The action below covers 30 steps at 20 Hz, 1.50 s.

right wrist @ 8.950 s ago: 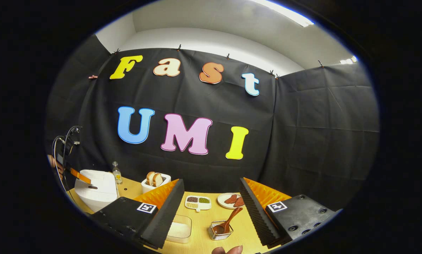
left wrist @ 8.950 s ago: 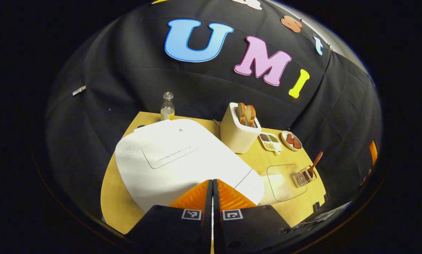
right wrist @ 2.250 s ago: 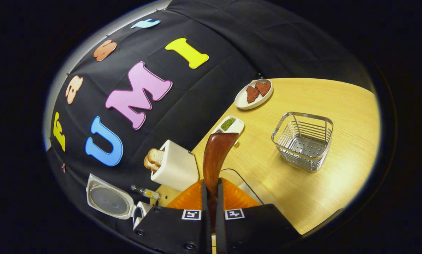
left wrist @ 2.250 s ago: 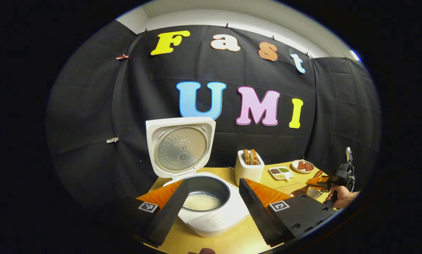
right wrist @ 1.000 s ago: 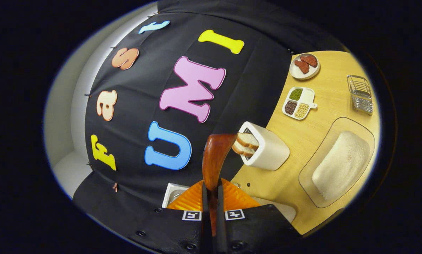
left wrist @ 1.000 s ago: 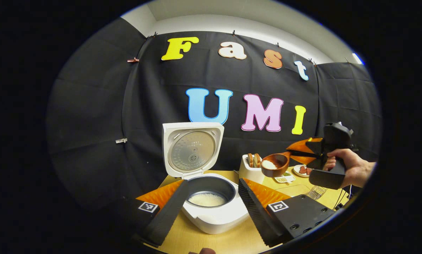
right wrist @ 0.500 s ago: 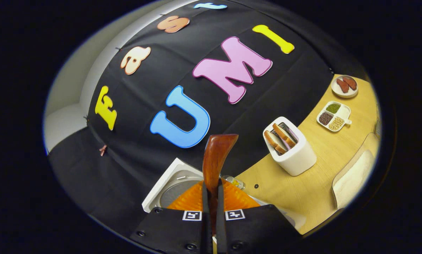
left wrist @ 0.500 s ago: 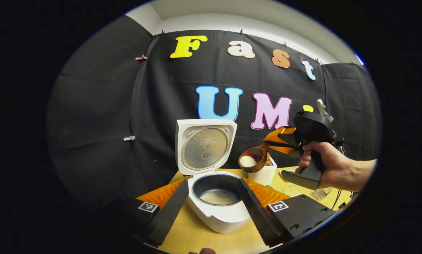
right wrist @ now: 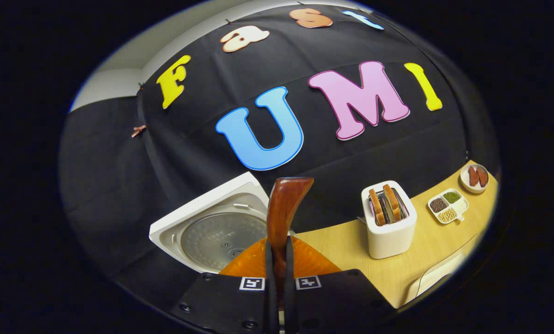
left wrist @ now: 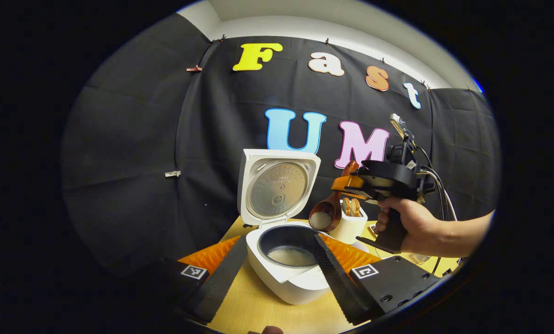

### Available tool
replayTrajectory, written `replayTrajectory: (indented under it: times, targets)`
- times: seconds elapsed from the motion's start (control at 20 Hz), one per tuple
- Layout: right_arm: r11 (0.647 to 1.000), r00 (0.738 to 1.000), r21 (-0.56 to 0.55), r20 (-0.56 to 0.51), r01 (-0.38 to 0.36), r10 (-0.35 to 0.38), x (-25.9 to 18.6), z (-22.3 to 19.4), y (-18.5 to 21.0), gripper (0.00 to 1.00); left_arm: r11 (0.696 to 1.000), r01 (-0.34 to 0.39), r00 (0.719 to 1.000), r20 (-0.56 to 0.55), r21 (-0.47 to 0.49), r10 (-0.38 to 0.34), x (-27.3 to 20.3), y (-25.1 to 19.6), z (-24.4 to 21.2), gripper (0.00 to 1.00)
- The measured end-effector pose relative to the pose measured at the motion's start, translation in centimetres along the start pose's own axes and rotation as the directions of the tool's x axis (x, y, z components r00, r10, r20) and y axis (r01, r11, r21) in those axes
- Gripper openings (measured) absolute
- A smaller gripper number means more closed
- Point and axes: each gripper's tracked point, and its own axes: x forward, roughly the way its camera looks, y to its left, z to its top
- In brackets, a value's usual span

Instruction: Close the left gripper, press the button to open the rice cooker; take a wooden spoon from the chopstick holder with the right hand, scoop a spoonful of rice and pour it into the rice cooker, then put the wooden spoon back into the chopstick holder.

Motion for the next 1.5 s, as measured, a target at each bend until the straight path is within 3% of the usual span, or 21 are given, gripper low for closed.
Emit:
replayTrajectory:
  times: [0.15,0.2,0.25,0.55,0.8,1.15,1.25,1.35,1.5]
  targets:
    - [0.988,0.999,-0.151,0.020,-0.039,0.043,-0.1,0.0,2.2,0.09,1.000,-0.004,1.000,0.000,-0.011,0.004,0.1,0.7,-0.3,0.96]
    - [0.978,0.998,-0.204,0.023,-0.053,0.059,-0.1,-0.3,3.0,0.05,1.000,-0.007,1.000,0.000,-0.014,0.007,0.2,0.9,-0.3,0.96]
    - [0.968,0.997,-0.244,0.021,-0.067,0.074,-0.1,-0.5,3.6,0.09,1.000,-0.010,1.000,0.000,-0.016,0.010,0.2,1.1,-0.3,0.96]
    - [0.882,0.988,-0.452,0.016,-0.132,0.156,-0.3,-1.0,6.4,0.09,1.000,-0.018,1.000,0.004,-0.023,0.018,0.1,2.0,-0.5,0.95]
    - [0.765,0.970,-0.618,0.014,-0.181,0.241,-1.2,-1.2,8.0,0.09,0.999,-0.019,1.000,0.007,-0.026,0.020,0.1,2.0,-0.6,0.95]
    - [0.531,0.941,-0.820,-0.026,-0.214,0.339,-3.2,-2.7,9.2,0.09,1.000,-0.012,1.000,0.007,-0.022,0.012,0.4,1.4,-0.7,0.95]
    - [0.489,0.941,-0.848,-0.033,-0.205,0.338,-3.7,-3.1,8.9,0.09,1.000,-0.012,1.000,0.004,-0.025,0.012,0.5,1.3,-0.7,0.95]
    - [0.524,0.943,-0.820,-0.053,-0.229,0.329,-3.5,-3.5,8.6,0.09,1.000,-0.010,1.000,0.004,-0.023,0.010,0.4,1.0,-0.8,0.95]
    - [0.673,0.957,-0.702,-0.045,-0.234,0.286,-3.5,-2.6,7.7,0.09,1.000,-0.007,1.000,0.009,-0.012,0.007,0.0,0.4,-0.7,0.96]
